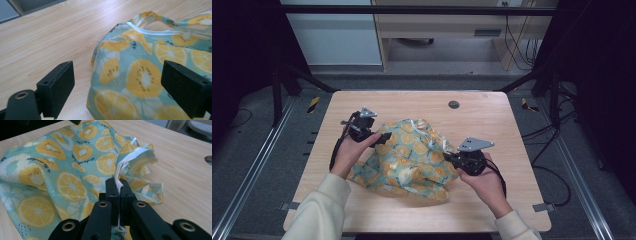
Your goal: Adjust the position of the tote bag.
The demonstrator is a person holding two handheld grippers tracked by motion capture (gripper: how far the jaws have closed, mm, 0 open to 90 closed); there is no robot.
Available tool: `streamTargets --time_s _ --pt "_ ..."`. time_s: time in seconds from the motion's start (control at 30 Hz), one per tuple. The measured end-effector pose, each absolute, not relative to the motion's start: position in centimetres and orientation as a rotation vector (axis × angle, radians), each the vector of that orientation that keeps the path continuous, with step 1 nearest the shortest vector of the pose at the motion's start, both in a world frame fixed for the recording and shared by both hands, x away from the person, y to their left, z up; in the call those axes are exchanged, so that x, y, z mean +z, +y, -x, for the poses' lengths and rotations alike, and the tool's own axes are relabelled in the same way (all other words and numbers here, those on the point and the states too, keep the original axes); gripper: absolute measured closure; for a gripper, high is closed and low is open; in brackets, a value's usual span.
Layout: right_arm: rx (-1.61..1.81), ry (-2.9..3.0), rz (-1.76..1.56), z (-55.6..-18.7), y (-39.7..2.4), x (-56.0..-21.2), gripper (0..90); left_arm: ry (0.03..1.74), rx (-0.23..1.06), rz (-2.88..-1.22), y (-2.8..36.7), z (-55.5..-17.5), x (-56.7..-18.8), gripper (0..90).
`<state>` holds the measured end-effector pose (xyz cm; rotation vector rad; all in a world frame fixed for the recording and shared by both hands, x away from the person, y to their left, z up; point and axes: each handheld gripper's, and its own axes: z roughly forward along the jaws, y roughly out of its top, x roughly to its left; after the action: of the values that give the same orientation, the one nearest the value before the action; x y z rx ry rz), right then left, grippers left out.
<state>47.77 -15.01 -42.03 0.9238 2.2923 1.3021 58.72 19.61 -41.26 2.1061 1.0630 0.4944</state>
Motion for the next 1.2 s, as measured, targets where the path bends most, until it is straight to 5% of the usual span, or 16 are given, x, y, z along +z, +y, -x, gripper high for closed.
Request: streamTargets --time_s 0.53,0.7,0.97,1.2 --pt "1.332 2.289 -0.961 -48.1 -15.4 -42.4 88.9 1.113 0.396 -2.221 17.6 -61.9 -43.8 12.3" --pt "1.341 2.287 -0.971 -48.2 -15.7 -42.5 88.9 1.077 0.368 -2.260 17.0 -62.1 -44.3 30.1" --pt "1.355 2.260 -0.998 -48.6 -16.6 -42.3 88.9 0.969 0.390 -2.356 16.2 -61.4 -44.0 82.5" --pt "1.364 2.220 -1.024 -48.9 -17.5 -41.7 89.1 0.963 0.467 -2.231 17.7 -60.0 -42.5 89.4"
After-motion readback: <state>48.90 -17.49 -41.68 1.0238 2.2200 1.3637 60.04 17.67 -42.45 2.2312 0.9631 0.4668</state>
